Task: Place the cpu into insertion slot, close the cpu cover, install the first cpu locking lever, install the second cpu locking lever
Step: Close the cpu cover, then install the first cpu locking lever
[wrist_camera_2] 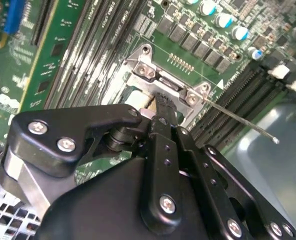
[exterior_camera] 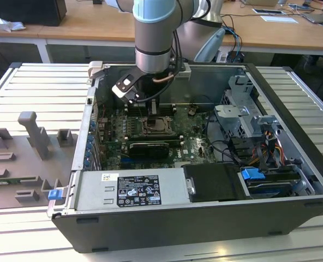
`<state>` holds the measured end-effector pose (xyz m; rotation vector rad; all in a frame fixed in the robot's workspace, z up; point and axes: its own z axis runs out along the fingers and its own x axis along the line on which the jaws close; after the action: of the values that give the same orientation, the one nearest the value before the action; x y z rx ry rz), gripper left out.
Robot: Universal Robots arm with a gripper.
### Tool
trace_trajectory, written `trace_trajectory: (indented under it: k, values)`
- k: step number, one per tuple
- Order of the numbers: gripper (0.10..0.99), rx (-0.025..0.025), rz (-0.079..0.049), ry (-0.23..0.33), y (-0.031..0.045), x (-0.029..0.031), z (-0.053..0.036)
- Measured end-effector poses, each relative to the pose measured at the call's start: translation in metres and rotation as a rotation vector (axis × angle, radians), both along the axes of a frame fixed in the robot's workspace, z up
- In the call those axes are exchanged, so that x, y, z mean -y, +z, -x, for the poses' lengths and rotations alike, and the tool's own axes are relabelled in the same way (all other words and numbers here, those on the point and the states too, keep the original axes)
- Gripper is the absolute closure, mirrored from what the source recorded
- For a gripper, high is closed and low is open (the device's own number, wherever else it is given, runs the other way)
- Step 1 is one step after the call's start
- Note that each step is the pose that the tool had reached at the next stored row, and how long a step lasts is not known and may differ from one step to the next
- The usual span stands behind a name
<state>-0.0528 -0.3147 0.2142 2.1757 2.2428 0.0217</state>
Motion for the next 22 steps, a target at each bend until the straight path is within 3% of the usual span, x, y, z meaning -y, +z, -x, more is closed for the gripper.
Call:
trace_trajectory:
  k: [4, 10, 14, 22]
  values:
    - [0.980, -0.0004, 0.000, 0.000, 0.0008, 0.0000, -0.0031]
    - [0.980, -0.0015, 0.000, 0.000, 0.0008, 0.0001, -0.0157]
    - [0.980, -0.0016, 0.000, 0.000, 0.0009, 0.0000, -0.0170]
    - [0.980, -0.0016, 0.000, 0.000, 0.0175, 0.0000, -0.0170]
